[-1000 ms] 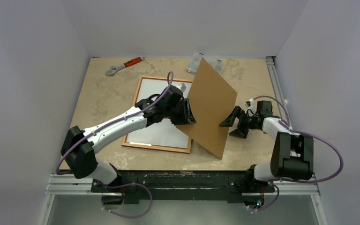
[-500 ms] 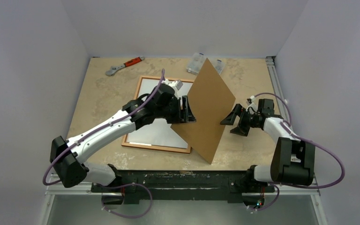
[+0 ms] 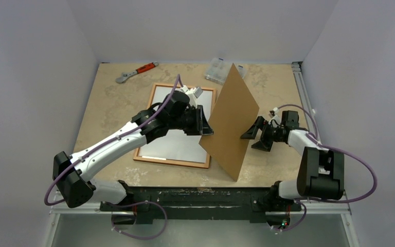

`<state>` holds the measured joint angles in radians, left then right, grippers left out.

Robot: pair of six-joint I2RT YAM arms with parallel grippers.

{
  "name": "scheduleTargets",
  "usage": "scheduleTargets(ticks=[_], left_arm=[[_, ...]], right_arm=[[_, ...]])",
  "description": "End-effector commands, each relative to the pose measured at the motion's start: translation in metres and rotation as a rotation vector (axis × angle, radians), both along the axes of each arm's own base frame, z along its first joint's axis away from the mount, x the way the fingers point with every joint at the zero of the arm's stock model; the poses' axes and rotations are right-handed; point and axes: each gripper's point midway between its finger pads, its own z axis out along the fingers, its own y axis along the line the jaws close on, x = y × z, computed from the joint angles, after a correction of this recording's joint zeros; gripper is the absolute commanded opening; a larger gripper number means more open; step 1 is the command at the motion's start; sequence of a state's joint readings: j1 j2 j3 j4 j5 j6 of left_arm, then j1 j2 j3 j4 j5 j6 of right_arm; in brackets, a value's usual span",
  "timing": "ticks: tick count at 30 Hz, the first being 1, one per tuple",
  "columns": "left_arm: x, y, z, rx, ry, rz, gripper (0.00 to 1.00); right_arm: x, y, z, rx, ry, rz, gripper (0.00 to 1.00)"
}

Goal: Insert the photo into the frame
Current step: Turn over the photo frame item at the center of the board.

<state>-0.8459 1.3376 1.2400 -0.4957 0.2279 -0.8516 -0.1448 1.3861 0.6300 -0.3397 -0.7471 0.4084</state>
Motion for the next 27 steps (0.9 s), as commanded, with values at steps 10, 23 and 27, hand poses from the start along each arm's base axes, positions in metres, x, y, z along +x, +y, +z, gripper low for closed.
scheduleTargets(ticks=[10,23,27], left_arm=[[0.009,0.003,0.024,-0.010,-0.072,0.034,0.00],[-0.003,0.081,0.072,-0.029,-0.297,0.219,0.00],[-0.007,0.082,0.080,-0.003,-0.316,0.190,0.00]], right_arm=[[0.008,0.000,0.022,-0.006,-0.073,0.011,0.88],[0.008,0.005,0.035,-0.028,-0.104,0.032,0.88],[0.011,0.012,0.051,-0.012,-0.132,0.041,0.88]])
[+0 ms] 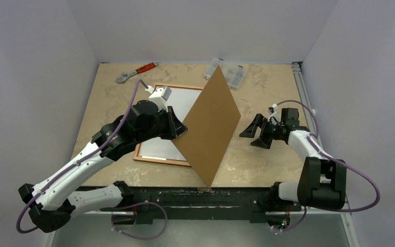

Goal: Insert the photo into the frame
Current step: Turn over the photo frame item at the center of the board.

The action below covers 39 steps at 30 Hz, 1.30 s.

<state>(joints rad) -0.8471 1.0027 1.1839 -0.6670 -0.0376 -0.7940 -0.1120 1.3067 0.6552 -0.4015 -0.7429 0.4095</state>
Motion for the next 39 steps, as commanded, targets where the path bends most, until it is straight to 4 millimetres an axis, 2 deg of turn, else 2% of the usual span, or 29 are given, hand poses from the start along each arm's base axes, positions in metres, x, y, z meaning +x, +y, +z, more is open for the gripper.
scheduleTargets(ticks=[1,3,7,14,17,21,24,33,39], left_arm=[[0.007,-0.008,0.034,-0.020,-0.111,-0.022,0.00],[0.008,-0.017,0.032,0.012,-0.118,-0.042,0.00],[0.008,-0.036,0.031,0.104,-0.134,-0.079,0.00],[0.004,-0.070,0.035,0.155,-0.160,-0.109,0.00],[0.002,-0.083,0.037,0.195,-0.187,-0.095,0.00],[-0.004,-0.095,0.044,0.246,-0.233,-0.064,0.00],[-0.008,-0.103,0.045,0.270,-0.255,-0.040,0.00],[-0.031,-0.147,0.045,0.379,-0.330,-0.081,0.00],[-0.044,-0.175,0.044,0.405,-0.377,-0.143,0.00]], right_arm=[[0.016,0.006,0.037,0.004,-0.102,0.012,0.88],[0.018,0.009,0.053,0.023,-0.132,0.008,0.88],[0.023,0.011,0.098,0.057,-0.201,-0.030,0.89],[0.023,0.011,0.190,0.090,-0.311,-0.106,0.92],[0.018,0.012,0.221,0.100,-0.349,-0.114,0.92],[0.009,0.015,0.250,0.119,-0.393,-0.118,0.92],[0.004,0.014,0.251,0.092,-0.382,-0.125,0.91],[-0.007,0.012,0.229,0.071,-0.310,-0.150,0.91],[-0.010,0.004,0.223,-0.006,-0.302,-0.164,0.85]])
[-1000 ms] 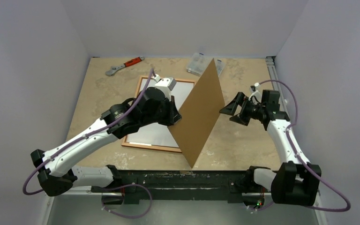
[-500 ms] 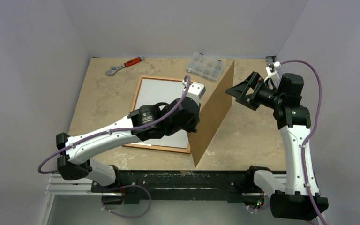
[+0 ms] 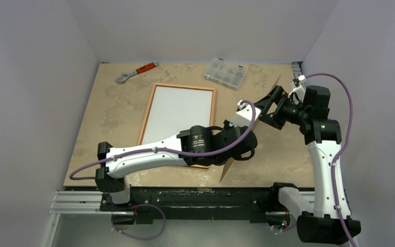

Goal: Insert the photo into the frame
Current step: Turn over the photo frame item at the center of the board.

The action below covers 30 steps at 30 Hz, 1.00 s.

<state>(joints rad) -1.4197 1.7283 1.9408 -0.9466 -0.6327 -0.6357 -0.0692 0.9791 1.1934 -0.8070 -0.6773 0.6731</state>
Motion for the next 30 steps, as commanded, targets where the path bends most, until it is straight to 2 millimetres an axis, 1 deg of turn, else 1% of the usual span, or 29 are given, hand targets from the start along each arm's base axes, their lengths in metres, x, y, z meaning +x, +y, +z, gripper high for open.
scheduleTargets(ticks=[1,2,3,6,7,8,13,15,16,17,19,22,23,24,25,26,30], left_arm=[[-0.003,-0.012,0.033,-0.058,-0.079,-0.028,0.00],[-0.006,-0.015,0.032,-0.051,-0.081,-0.046,0.01],[-0.007,-0.017,0.030,-0.049,-0.078,-0.049,0.06],[-0.012,-0.025,0.024,-0.041,-0.074,-0.085,0.15],[-0.014,-0.028,0.023,-0.040,-0.075,-0.096,0.20],[-0.015,-0.029,0.023,-0.042,-0.075,-0.105,0.29],[-0.022,-0.030,0.027,-0.069,-0.066,-0.151,0.67],[-0.026,-0.031,0.030,-0.111,-0.067,-0.188,0.77],[-0.030,-0.031,0.034,-0.146,-0.063,-0.208,0.80],[-0.033,-0.032,0.039,-0.180,-0.064,-0.228,0.82],[-0.036,-0.028,0.048,-0.237,-0.065,-0.250,0.83],[-0.037,-0.019,0.061,-0.320,-0.058,-0.258,0.83],[-0.036,-0.014,0.062,-0.337,-0.052,-0.253,0.83],[-0.033,-0.009,0.058,-0.341,-0.047,-0.246,0.83],[-0.031,-0.004,0.062,-0.359,-0.046,-0.237,0.83],[-0.030,0.001,0.056,-0.358,-0.039,-0.228,0.83],[-0.018,0.025,0.048,-0.358,-0.035,-0.162,0.83]], right_arm=[[-0.006,-0.008,-0.003,-0.068,0.001,-0.025,0.80],[-0.006,-0.008,-0.005,-0.073,0.007,-0.024,0.74],[-0.007,-0.009,-0.006,-0.082,0.012,-0.025,0.68],[-0.009,-0.015,-0.015,-0.127,0.032,-0.036,0.55],[-0.011,-0.017,-0.018,-0.144,0.041,-0.043,0.52],[-0.013,-0.020,-0.021,-0.160,0.052,-0.047,0.48],[-0.021,-0.024,-0.026,-0.190,0.049,-0.060,0.39],[-0.023,-0.025,-0.026,-0.201,0.041,-0.062,0.37],[-0.023,-0.026,-0.026,-0.209,0.037,-0.063,0.37],[-0.024,-0.027,-0.025,-0.218,0.035,-0.069,0.36],[-0.025,-0.029,-0.024,-0.229,0.027,-0.076,0.31],[-0.025,-0.030,-0.021,-0.235,0.016,-0.074,0.26],[-0.025,-0.030,-0.020,-0.237,0.015,-0.072,0.26],[-0.025,-0.030,-0.020,-0.239,0.014,-0.071,0.25],[-0.025,-0.030,-0.020,-0.243,0.015,-0.069,0.25],[-0.026,-0.030,-0.021,-0.246,0.018,-0.067,0.25],[-0.031,-0.029,-0.026,-0.243,0.017,-0.054,0.27]])
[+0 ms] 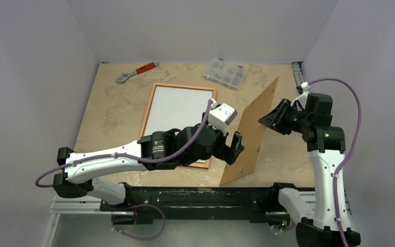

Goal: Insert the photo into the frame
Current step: Turn over the photo frame item at the center of the board.

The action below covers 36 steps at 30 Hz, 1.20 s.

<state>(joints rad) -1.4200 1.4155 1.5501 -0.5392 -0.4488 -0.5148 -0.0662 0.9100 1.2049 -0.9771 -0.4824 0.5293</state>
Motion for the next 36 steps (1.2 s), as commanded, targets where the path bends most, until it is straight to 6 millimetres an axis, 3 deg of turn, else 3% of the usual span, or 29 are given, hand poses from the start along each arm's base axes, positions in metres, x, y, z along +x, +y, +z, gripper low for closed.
scheduleTargets(ticks=[1,5,8,9,13,18,25,30,36], left_arm=[[0.013,0.021,0.014,-0.094,0.015,0.066,0.83],[0.025,0.040,-0.004,-0.078,0.052,0.123,0.83],[0.035,0.055,-0.026,-0.025,0.096,0.167,0.83],[0.038,0.060,-0.033,0.000,0.105,0.183,0.83],[0.048,0.077,-0.056,0.067,0.145,0.250,0.84],[0.054,0.083,-0.079,0.131,0.190,0.282,0.84],[0.061,0.082,-0.108,0.178,0.245,0.310,0.84],[0.066,0.074,-0.133,0.155,0.338,0.301,0.83],[0.077,0.056,-0.183,0.077,0.511,0.256,0.76]], right_arm=[[-0.009,-0.001,-0.005,-0.031,-0.001,0.024,0.32],[-0.011,0.000,-0.019,-0.029,0.021,0.033,0.48],[-0.011,0.001,-0.025,-0.026,0.030,0.043,0.52],[-0.010,0.000,-0.026,-0.032,0.033,0.038,0.50],[-0.009,-0.005,-0.030,-0.056,0.045,0.022,0.27],[-0.007,-0.008,-0.025,-0.076,0.033,0.012,0.12],[-0.001,-0.011,-0.009,-0.094,-0.009,0.001,0.00],[0.007,-0.015,0.005,-0.110,-0.049,-0.018,0.00],[0.019,-0.020,0.039,-0.128,-0.131,-0.053,0.00]])
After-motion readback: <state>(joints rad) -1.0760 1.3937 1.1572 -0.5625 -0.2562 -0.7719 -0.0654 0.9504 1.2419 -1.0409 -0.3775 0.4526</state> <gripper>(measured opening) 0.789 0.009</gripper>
